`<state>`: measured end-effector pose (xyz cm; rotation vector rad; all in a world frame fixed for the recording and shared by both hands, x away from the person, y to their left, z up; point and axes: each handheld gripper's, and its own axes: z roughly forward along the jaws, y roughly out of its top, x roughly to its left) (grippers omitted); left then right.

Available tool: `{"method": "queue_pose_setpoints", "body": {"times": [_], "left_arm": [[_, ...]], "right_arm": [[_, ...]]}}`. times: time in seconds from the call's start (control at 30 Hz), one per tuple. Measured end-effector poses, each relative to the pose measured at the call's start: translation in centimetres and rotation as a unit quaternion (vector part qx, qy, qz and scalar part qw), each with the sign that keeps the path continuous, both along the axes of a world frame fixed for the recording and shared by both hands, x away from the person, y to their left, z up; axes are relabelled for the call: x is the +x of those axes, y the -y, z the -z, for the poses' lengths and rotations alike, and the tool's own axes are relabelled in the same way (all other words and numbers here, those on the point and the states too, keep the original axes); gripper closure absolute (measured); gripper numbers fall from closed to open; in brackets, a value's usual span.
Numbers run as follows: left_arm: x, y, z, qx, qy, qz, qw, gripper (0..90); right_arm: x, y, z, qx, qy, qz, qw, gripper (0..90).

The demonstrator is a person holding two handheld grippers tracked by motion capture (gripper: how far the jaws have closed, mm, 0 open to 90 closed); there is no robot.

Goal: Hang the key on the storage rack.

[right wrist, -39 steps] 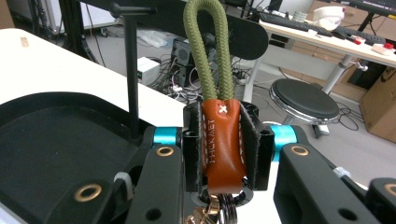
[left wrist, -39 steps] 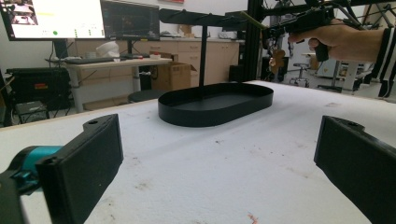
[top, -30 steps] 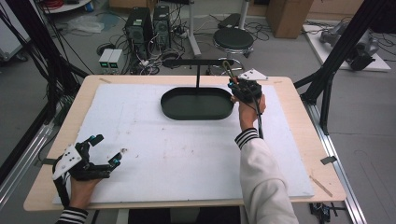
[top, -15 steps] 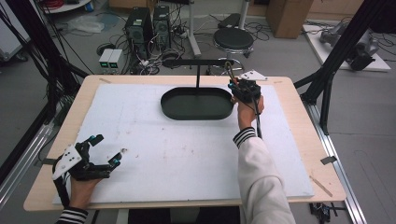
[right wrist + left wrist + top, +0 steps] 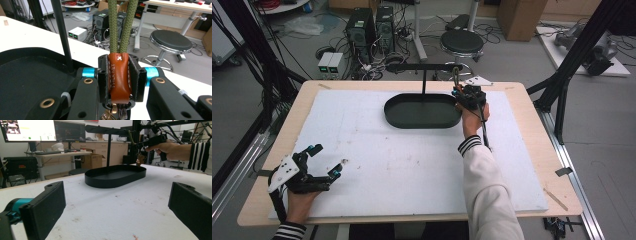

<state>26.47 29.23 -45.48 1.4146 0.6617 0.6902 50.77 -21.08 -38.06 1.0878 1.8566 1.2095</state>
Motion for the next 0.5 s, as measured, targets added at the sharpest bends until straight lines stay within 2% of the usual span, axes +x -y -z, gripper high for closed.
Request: {"method": "queue_pose_setpoints", "body": {"times": [0.23,0.33,0.37,0.4,0.5], "left_arm": [[0.0,0.0,0.0,0.0,0.0,0.0,1.0,1.7],[0.0,0.0,0.0,0.0,0.0,0.0,1.0,1.7],[0.0,0.0,0.0,0.0,0.0,0.0,1.0,1.7],[0.0,0.01,0.0,0.0,0.0,0.0,1.0,1.7],[-0.01,0.03,0.0,-0.001,0.0,0.0,1.0,1.7]], "right_arm": [[0.15,0.02,0.04,0.003,-0.004,-0.002,1.0,72.6],[0.11,0.01,-0.07,-0.01,0.003,-0.005,0.9999,70.3],[0.12,0.0,-0.06,-0.009,0.002,-0.007,0.9999,67.2],[0.1,-0.01,-0.04,-0.01,-0.001,-0.005,0.9999,60.4],[0.25,0.1,0.28,0.012,-0.01,0.005,0.9999,30.0]]}}
